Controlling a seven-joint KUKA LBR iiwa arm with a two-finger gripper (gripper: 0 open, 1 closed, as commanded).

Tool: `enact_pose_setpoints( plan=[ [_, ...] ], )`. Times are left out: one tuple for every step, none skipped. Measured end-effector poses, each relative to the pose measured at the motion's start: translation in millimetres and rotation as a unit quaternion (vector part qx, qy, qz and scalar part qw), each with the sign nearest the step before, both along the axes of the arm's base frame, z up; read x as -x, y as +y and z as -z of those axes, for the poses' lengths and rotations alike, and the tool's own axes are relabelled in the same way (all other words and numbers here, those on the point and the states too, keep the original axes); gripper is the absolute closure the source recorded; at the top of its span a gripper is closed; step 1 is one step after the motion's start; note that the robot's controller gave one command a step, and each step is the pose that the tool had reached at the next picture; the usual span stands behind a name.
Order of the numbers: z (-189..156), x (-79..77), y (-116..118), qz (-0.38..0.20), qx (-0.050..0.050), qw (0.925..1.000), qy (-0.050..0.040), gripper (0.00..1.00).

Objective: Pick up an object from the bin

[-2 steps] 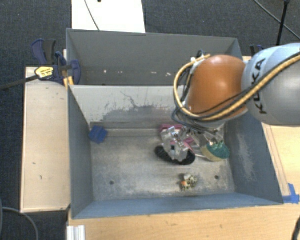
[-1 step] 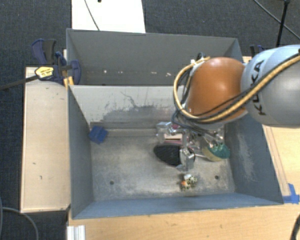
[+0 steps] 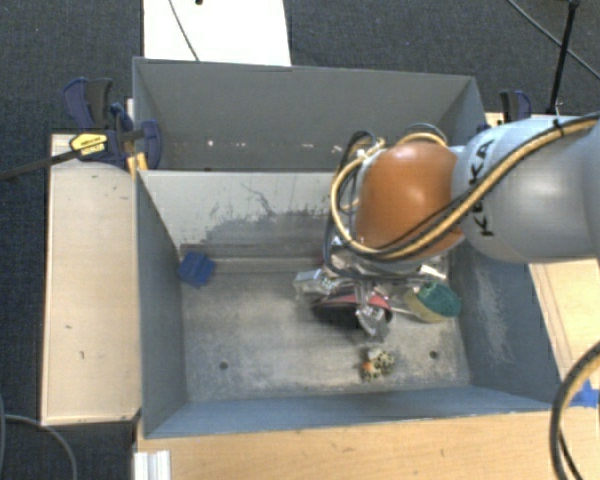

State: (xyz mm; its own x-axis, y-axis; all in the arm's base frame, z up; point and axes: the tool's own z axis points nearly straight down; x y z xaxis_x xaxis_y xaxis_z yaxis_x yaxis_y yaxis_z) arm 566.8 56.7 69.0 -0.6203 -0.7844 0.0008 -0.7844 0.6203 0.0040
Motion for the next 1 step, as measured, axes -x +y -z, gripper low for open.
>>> enact_pose_setpoints(
  plan=[
    [-7.6, 18.6, 0.0, -0.036, 0.000, 0.9994, -0.0013, 0.00]
  ],
)
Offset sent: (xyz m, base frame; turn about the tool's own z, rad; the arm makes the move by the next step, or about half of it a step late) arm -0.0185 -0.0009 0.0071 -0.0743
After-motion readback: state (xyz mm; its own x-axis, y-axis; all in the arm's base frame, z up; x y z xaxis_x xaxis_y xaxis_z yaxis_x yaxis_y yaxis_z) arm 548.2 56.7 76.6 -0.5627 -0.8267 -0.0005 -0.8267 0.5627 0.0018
